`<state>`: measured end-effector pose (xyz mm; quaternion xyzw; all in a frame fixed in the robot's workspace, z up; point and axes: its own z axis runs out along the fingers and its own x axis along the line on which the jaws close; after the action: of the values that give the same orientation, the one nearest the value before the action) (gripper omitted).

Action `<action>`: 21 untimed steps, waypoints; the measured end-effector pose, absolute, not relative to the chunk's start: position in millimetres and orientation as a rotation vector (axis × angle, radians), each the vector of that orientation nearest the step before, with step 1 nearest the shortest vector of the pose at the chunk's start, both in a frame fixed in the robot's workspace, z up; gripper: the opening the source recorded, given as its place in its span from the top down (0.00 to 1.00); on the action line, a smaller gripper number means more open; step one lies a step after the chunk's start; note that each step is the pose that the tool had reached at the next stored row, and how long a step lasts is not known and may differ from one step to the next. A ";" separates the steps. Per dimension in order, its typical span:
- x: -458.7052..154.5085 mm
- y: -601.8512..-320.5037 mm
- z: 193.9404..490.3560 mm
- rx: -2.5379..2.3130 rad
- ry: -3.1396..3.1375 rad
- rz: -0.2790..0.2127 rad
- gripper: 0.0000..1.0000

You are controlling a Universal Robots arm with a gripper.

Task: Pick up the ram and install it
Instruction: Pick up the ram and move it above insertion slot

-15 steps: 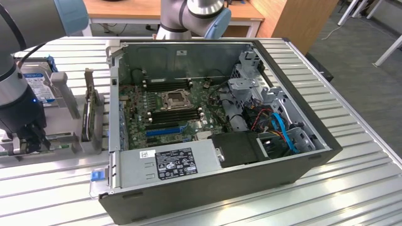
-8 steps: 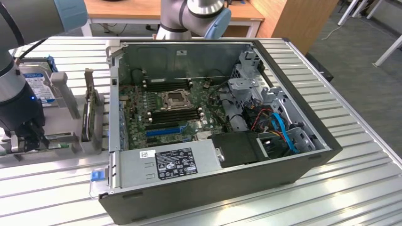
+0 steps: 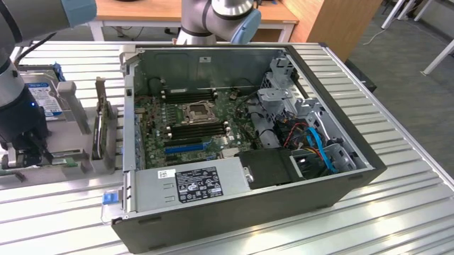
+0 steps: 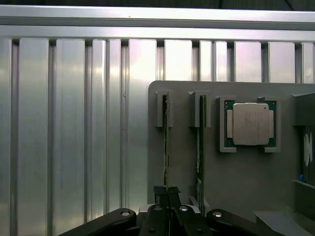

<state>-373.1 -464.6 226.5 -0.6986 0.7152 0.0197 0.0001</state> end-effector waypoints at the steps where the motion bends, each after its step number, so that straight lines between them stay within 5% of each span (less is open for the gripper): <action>1: -373.1 -464.6 228.4 -2.195 2.247 0.062 0.89; 21: -372.6 -464.6 263.2 -2.195 2.247 0.062 0.89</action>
<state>-372.6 -464.6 263.2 -0.6986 0.7152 0.0197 0.0001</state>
